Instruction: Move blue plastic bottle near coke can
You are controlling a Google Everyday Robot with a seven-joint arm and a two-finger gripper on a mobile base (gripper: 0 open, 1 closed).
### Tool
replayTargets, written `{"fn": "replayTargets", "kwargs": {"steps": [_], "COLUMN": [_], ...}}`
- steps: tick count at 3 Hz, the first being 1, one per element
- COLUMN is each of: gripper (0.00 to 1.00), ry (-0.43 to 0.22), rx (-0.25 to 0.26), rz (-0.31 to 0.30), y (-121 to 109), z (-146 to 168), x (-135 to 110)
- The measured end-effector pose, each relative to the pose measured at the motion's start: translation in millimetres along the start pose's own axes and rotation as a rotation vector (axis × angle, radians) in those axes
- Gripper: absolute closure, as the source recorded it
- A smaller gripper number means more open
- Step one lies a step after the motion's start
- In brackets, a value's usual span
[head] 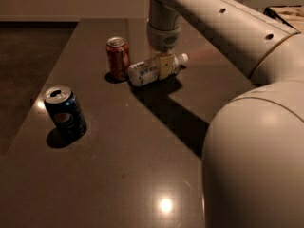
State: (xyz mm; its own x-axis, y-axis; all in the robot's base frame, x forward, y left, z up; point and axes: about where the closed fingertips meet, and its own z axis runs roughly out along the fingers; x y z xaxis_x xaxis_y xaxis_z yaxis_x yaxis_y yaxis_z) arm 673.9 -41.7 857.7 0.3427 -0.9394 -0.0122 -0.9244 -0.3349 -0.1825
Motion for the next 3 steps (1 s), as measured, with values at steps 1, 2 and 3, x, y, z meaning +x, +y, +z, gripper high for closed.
{"fn": "replayTargets", "kwargs": {"steps": [1, 2, 3], "gripper": [0.13, 0.0, 0.0], "ry": [-0.002, -0.003, -0.003], "rx": [0.005, 0.008, 0.009], "rz": [-0.001, -0.002, -0.002], "y": [-2.1, -3.8, -3.8], "z": [2.4, 4.8, 4.8], "x": [-0.8, -1.4, -1.5]}}
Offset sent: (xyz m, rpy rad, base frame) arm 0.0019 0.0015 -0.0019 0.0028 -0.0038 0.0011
